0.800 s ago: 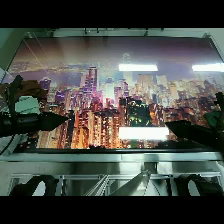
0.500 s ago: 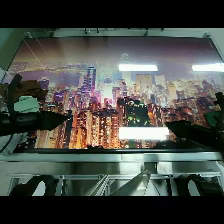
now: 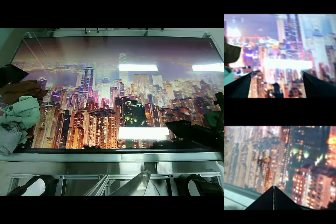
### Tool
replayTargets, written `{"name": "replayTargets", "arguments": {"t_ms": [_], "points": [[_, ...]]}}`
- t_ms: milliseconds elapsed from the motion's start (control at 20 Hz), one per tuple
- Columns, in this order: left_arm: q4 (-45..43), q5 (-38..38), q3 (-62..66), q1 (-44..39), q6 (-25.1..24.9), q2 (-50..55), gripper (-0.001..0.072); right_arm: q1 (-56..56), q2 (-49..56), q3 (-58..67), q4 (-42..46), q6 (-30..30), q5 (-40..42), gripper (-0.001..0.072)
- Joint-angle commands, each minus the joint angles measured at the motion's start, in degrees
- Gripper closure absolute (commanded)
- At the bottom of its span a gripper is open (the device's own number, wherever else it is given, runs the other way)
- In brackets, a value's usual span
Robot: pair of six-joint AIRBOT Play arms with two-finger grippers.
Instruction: Fold the shirts.
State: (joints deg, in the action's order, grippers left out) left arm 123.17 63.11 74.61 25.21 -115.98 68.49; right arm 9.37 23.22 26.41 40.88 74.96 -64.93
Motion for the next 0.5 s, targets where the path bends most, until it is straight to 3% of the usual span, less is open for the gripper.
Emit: {"name": "replayTargets", "arguments": {"t_ms": [0,250,450], "points": [[-2.3,-3.8,10.7,4.1,0.1,18.1,-0.0013,0.0,0.0,0.0,0.0,0.0,0.0,0.069],[-10.5,-5.7,22.4,2.6,5.2,38.4,-0.0013,0.0,0.0,0.0,-1.3,0.0,0.5,0.069],[-26.3,-1.5,30.6,-0.9,7.7,46.5,-0.0013,0.0,0.0,0.0,-1.7,0.0,0.7,0.069]]}}
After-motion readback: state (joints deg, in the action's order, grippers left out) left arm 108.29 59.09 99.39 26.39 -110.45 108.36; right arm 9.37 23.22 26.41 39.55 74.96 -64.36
